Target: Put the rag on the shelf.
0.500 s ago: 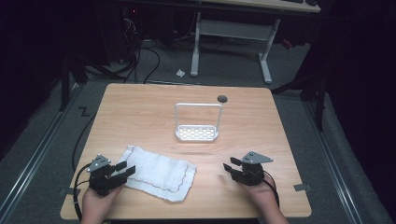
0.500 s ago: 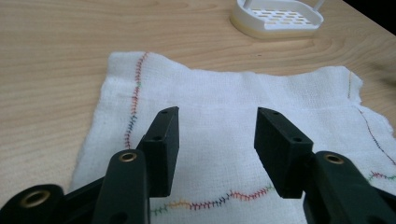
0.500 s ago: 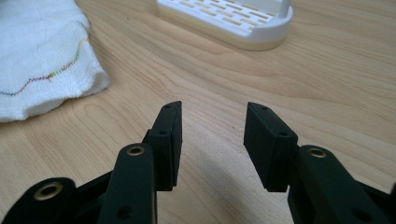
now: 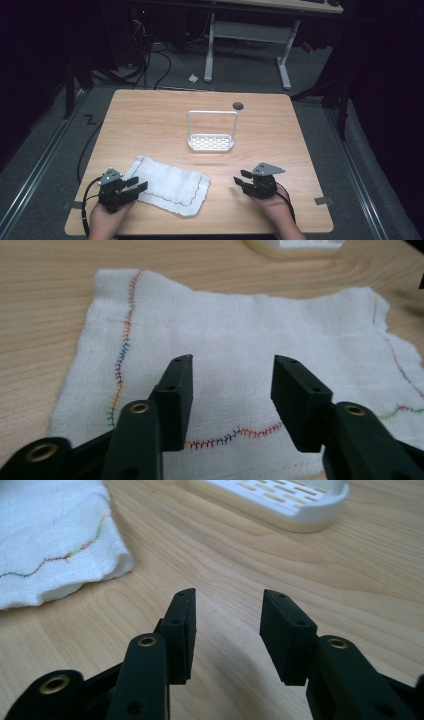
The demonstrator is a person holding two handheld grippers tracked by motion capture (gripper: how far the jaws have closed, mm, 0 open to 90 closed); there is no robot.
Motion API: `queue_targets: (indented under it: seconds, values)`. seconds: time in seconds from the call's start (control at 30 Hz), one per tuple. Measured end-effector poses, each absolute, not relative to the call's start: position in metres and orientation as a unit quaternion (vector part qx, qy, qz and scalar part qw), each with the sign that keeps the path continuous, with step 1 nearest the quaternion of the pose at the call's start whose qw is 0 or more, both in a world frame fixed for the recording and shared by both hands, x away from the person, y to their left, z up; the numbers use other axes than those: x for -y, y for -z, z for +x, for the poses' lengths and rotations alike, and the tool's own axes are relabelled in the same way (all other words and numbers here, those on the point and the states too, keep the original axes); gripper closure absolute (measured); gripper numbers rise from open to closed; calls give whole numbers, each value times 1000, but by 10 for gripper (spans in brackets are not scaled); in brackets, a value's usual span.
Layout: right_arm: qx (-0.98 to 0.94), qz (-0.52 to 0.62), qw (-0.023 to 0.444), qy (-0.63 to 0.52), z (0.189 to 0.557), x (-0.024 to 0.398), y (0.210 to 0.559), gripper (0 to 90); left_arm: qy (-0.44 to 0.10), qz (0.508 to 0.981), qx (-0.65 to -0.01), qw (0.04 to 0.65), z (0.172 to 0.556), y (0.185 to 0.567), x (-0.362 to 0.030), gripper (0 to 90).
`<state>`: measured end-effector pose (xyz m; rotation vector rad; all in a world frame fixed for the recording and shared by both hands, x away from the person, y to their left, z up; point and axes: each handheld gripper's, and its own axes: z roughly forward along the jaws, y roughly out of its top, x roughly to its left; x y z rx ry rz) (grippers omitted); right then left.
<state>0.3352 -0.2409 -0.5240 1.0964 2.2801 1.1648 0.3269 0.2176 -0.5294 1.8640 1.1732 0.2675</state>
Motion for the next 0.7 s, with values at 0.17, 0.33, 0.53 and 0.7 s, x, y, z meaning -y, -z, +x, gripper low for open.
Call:
queue_targets:
  seconds: [0.17,0.33,0.53,0.7]
  values:
    - [-818,361,163,-417,330,221,524,624,-84,785,-454,413,324,529,-205,774]
    - [-832,334,141,-420,335,189,517,715,-72,802,-436,402,313,530,-193,862]
    - [-852,299,138,-407,352,142,511,893,-71,806,-430,400,313,532,-192,876]
    - [-873,296,131,-366,370,117,528,900,-74,806,-429,402,315,533,-192,876]
